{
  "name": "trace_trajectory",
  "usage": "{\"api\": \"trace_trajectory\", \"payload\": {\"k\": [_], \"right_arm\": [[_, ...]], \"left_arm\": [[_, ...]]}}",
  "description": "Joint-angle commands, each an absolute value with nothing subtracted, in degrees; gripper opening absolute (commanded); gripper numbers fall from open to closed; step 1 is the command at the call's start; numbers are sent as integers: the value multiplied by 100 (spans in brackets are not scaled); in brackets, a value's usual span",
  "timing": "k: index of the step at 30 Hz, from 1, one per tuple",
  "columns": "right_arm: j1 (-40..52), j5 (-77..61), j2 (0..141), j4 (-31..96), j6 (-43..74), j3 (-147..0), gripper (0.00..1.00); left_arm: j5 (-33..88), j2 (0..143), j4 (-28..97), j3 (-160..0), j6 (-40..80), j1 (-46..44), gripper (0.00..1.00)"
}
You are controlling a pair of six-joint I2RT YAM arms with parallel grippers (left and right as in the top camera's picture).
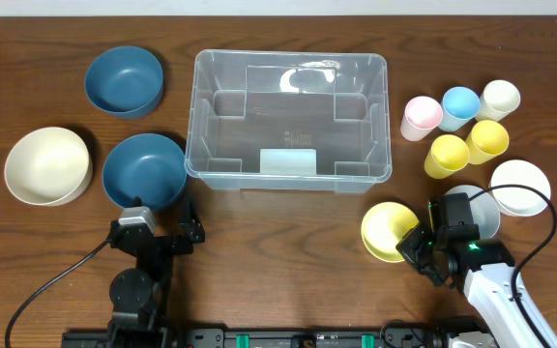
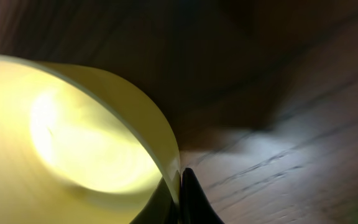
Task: Pack container
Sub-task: 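Carry the yellow bowl into the clear container and release it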
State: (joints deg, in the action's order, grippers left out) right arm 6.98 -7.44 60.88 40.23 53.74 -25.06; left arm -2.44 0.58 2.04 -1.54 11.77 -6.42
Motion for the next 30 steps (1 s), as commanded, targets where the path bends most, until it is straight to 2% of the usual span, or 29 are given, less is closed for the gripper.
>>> {"api": "trace_trajectory", "payload": {"k": [1,10,20,24,30], "right_arm": [[799,-1293,6077,4003,4609,-2471,1],[2062,-1389,6077,4178,3800,-3155,1],[3787,-82,6453,5800,3470,-5680,1],[3990,346,7096,6311,3271,-6871,1],[3798,947,8313,6438,2930,-8687,2]], "left_arm": [[-296,23,403,-23,1100,-602,98],[-296,23,403,-23,1100,-602,98],[-296,23,403,-23,1100,-602,98],[-296,23,403,-23,1100,-602,98],[-296,23,403,-23,1100,-602,98]]}}
